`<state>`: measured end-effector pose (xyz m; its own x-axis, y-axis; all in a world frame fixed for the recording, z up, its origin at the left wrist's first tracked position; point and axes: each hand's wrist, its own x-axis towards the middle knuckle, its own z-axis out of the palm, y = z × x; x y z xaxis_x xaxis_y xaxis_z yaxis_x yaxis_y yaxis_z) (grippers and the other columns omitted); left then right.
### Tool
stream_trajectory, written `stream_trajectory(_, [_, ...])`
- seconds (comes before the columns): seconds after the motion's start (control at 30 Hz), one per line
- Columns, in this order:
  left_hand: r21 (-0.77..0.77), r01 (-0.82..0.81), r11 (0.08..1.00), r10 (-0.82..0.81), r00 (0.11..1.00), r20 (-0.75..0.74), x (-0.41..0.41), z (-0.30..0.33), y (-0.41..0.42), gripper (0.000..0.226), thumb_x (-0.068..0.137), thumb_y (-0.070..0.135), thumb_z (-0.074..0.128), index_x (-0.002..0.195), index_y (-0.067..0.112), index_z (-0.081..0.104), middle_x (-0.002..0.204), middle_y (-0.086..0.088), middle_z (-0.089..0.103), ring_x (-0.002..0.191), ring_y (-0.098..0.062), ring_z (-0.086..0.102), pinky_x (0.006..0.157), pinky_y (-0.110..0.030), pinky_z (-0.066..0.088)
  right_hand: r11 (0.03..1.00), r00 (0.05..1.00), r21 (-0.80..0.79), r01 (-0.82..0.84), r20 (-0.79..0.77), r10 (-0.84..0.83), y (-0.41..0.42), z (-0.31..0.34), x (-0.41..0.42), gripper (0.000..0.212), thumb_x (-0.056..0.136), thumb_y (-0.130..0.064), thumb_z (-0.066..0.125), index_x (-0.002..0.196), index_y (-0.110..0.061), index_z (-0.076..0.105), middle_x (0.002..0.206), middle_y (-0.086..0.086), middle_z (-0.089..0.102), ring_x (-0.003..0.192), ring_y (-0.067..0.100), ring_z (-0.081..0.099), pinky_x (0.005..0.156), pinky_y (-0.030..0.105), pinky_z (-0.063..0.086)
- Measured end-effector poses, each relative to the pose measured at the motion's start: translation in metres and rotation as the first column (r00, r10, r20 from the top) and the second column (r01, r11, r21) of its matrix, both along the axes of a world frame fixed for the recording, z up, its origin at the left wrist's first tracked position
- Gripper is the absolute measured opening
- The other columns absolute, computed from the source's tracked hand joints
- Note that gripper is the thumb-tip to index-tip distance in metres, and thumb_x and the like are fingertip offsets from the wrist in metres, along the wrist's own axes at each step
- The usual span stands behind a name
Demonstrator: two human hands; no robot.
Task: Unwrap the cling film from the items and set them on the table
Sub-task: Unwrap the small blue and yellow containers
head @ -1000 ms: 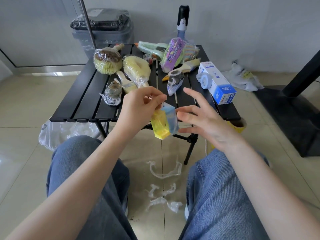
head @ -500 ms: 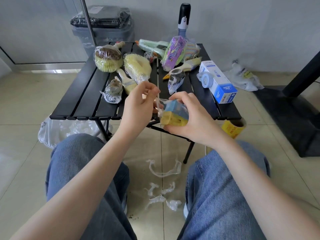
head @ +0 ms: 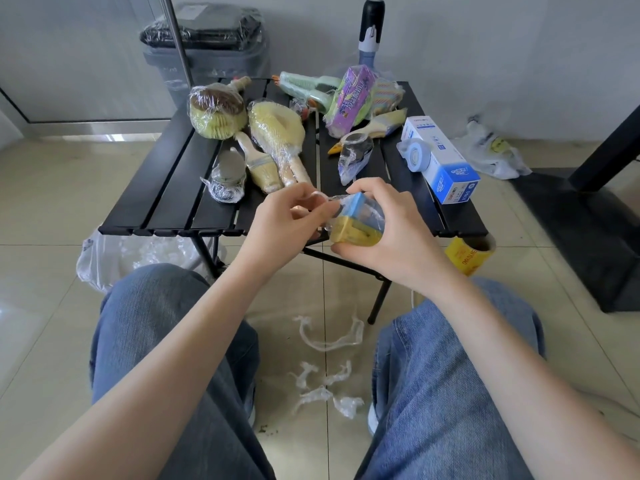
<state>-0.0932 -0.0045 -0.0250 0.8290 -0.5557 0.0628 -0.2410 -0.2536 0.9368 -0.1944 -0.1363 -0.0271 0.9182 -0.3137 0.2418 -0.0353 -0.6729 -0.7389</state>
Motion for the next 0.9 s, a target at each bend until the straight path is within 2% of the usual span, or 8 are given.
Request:
stream_trajectory(0.13, [0.042, -0.021, 0.999, 0.016, 0.994, 0.109, 0.004, 0.003, 0.004, 0.011, 0.088, 0.022, 0.068, 0.078, 0.019, 0.063, 0.080, 0.001, 0.068, 0.067, -0.015, 0.069, 0.070, -0.034, 0.060, 1.000, 1.000, 0.007, -0.011, -0.020, 0.011, -0.001, -0.001, -0.003, 0.059, 0.072, -0.027, 0.081, 0.121, -0.026, 0.047, 0.112, -0.005, 0.055, 0.108, 0.019, 0.045, 0.085, 0.025, 0.044])
stream_trajectory(0.27, [0.063, -0.042, 0.997, 0.026, 0.970, 0.241, 0.003, 0.001, 0.007, 0.004, 0.088, 0.020, 0.068, 0.090, 0.022, 0.066, 0.078, 0.011, 0.068, 0.059, 0.000, 0.066, 0.072, -0.031, 0.058, 0.999, 0.999, 0.022, -0.040, -0.020, 0.041, -0.005, 0.000, -0.005, 0.058, 0.070, -0.031, 0.082, 0.117, -0.029, 0.049, 0.111, -0.005, 0.058, 0.104, 0.014, 0.057, 0.086, 0.042, 0.052])
stream_trajectory(0.37, [0.052, 0.053, 0.997, -0.066, 0.952, 0.300, -0.001, 0.000, 0.007, 0.034, 0.091, 0.004, 0.056, 0.117, 0.024, 0.061, 0.096, 0.015, 0.065, 0.074, -0.001, 0.068, 0.073, -0.027, 0.057, 0.999, 0.999, 0.034, -0.029, -0.039, 0.031, -0.004, 0.002, -0.006, 0.064, 0.068, -0.034, 0.084, 0.122, -0.031, 0.048, 0.105, -0.010, 0.060, 0.097, 0.008, 0.060, 0.085, 0.030, 0.051])
stream_trajectory(0.43, [0.041, 0.171, 0.984, -0.175, 0.934, 0.312, -0.005, 0.001, 0.007, 0.047, 0.089, -0.009, 0.044, 0.120, 0.023, 0.060, 0.109, 0.017, 0.061, 0.091, -0.001, 0.067, 0.078, -0.020, 0.055, 0.995, 0.999, 0.094, -0.024, -0.045, 0.028, -0.002, 0.003, -0.007, 0.078, 0.065, -0.035, 0.086, 0.129, -0.034, 0.041, 0.100, -0.011, 0.061, 0.092, 0.003, 0.061, 0.080, 0.016, 0.050])
stream_trajectory(0.53, [-0.018, 0.229, 0.973, -0.220, 0.950, 0.221, -0.004, 0.002, 0.007, 0.050, 0.090, -0.010, 0.036, 0.119, 0.022, 0.063, 0.118, 0.008, 0.062, 0.100, -0.008, 0.066, 0.083, -0.029, 0.057, 0.968, 1.000, 0.252, 0.000, -0.029, 0.007, -0.002, 0.003, -0.005, 0.084, 0.062, -0.038, 0.087, 0.127, -0.042, 0.035, 0.099, -0.009, 0.060, 0.093, -0.001, 0.061, 0.077, 0.012, 0.047])
stream_trajectory(0.67, [-0.055, 0.209, 0.976, -0.202, 0.974, 0.106, -0.006, 0.001, 0.006, 0.044, 0.087, 0.007, 0.036, 0.111, 0.025, 0.068, 0.114, 0.000, 0.060, 0.098, -0.023, 0.064, 0.079, -0.034, 0.057, 0.944, 0.999, 0.330, -0.008, -0.027, 0.018, -0.004, 0.002, -0.006, 0.089, 0.057, -0.037, 0.087, 0.128, -0.042, 0.033, 0.108, -0.003, 0.054, 0.102, 0.006, 0.058, 0.086, 0.022, 0.048])
stream_trajectory(0.77, [-0.047, 0.209, 0.977, -0.201, 0.970, 0.137, -0.006, 0.006, 0.006, 0.028, 0.088, 0.021, 0.049, 0.105, 0.025, 0.070, 0.112, 0.008, 0.058, 0.100, -0.002, 0.056, 0.075, -0.016, 0.049, 0.972, 0.995, 0.226, -0.066, -0.063, 0.082, 0.000, 0.005, -0.006, 0.104, 0.056, -0.035, 0.089, 0.139, -0.036, 0.028, 0.111, -0.004, 0.054, 0.104, 0.006, 0.058, 0.091, 0.022, 0.047])
stream_trajectory(0.9, [0.106, 0.250, 0.962, -0.271, 0.919, 0.287, -0.004, 0.012, 0.003, 0.004, 0.085, 0.024, 0.071, 0.088, 0.024, 0.069, 0.097, 0.012, 0.062, 0.087, 0.003, 0.058, 0.068, -0.013, 0.044, 0.979, 0.991, 0.178, -0.097, -0.078, 0.112, 0.001, 0.011, -0.005, 0.110, 0.056, -0.033, 0.090, 0.143, -0.038, 0.023, 0.115, -0.011, 0.053, 0.105, 0.004, 0.058, 0.092, 0.023, 0.048])
